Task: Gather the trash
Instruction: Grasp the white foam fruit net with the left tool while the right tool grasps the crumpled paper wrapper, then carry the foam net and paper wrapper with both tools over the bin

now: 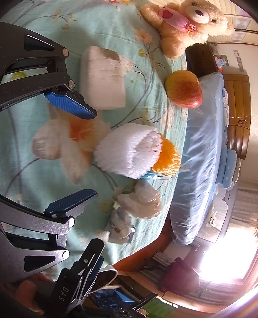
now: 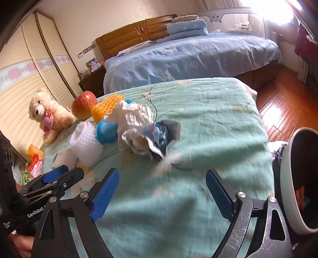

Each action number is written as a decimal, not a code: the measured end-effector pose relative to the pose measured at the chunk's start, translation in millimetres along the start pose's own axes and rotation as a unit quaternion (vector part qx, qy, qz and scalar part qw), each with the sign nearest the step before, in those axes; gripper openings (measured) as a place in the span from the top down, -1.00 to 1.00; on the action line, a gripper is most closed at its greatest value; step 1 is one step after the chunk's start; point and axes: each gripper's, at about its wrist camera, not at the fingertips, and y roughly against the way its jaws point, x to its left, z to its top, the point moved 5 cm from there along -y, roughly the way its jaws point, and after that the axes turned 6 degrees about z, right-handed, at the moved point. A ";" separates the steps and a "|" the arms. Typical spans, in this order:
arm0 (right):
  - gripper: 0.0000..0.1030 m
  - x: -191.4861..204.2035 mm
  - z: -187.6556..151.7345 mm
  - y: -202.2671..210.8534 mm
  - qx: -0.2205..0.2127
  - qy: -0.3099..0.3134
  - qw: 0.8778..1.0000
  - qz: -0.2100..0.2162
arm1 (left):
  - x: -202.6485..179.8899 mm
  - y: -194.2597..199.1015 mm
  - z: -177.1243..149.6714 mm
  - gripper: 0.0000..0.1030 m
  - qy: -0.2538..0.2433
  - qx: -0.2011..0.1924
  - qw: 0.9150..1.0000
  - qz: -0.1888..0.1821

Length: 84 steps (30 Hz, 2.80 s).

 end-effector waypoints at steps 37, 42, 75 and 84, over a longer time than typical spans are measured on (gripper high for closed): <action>0.65 -16.7 -22.8 39.8 -0.024 -0.022 0.999 0.004 | -60.5 36.0 -33.0 0.59 -0.050 0.003 0.995 -0.082; 0.69 -27.3 -30.6 60.3 -0.036 -0.033 0.999 -0.002 | -82.0 44.2 -37.4 0.59 -0.068 0.002 0.993 -0.097; 0.71 -117.3 -60.7 154.8 -0.096 -0.095 0.988 -0.070 | -197.5 65.0 -65.4 0.59 -0.166 0.007 0.974 -0.150; 0.71 -134.9 -61.6 161.8 -0.100 -0.106 0.986 -0.078 | -218.1 64.7 -64.3 0.59 -0.182 0.006 0.971 -0.155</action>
